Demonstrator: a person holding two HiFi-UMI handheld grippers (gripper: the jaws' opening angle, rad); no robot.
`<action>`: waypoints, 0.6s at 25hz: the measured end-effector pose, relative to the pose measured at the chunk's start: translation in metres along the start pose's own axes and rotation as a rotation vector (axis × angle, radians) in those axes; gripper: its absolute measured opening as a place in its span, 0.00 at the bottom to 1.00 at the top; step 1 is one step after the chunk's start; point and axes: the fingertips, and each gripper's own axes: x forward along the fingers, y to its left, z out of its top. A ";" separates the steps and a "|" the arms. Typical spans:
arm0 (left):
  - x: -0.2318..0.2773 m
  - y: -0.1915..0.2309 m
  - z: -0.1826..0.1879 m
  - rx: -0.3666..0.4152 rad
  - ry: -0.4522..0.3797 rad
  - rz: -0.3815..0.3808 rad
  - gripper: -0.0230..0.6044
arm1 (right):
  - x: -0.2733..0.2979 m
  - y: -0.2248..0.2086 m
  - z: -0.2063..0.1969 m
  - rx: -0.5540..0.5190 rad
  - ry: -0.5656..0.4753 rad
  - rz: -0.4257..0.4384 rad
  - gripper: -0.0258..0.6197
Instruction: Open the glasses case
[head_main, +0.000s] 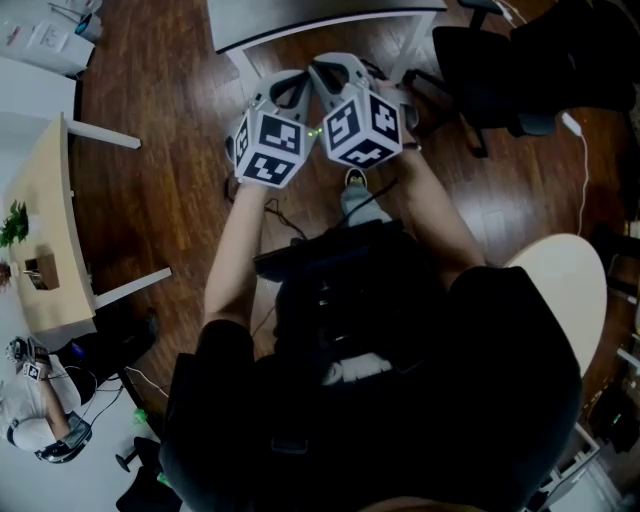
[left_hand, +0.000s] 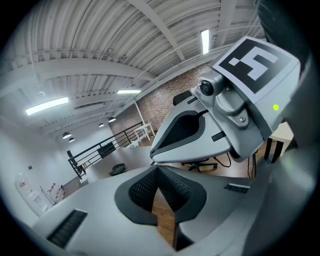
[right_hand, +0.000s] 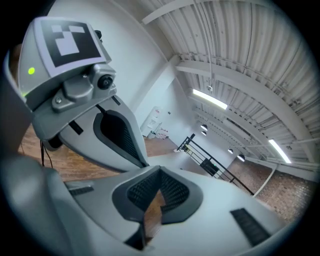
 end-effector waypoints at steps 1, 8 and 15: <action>-0.011 -0.010 0.000 0.000 -0.005 -0.003 0.03 | -0.013 0.010 0.001 0.000 0.004 -0.003 0.04; -0.066 -0.083 0.000 -0.018 -0.021 -0.035 0.03 | -0.090 0.058 -0.004 -0.015 0.034 -0.030 0.05; -0.097 -0.129 0.003 0.021 -0.016 -0.057 0.03 | -0.141 0.085 -0.010 -0.003 0.041 -0.046 0.05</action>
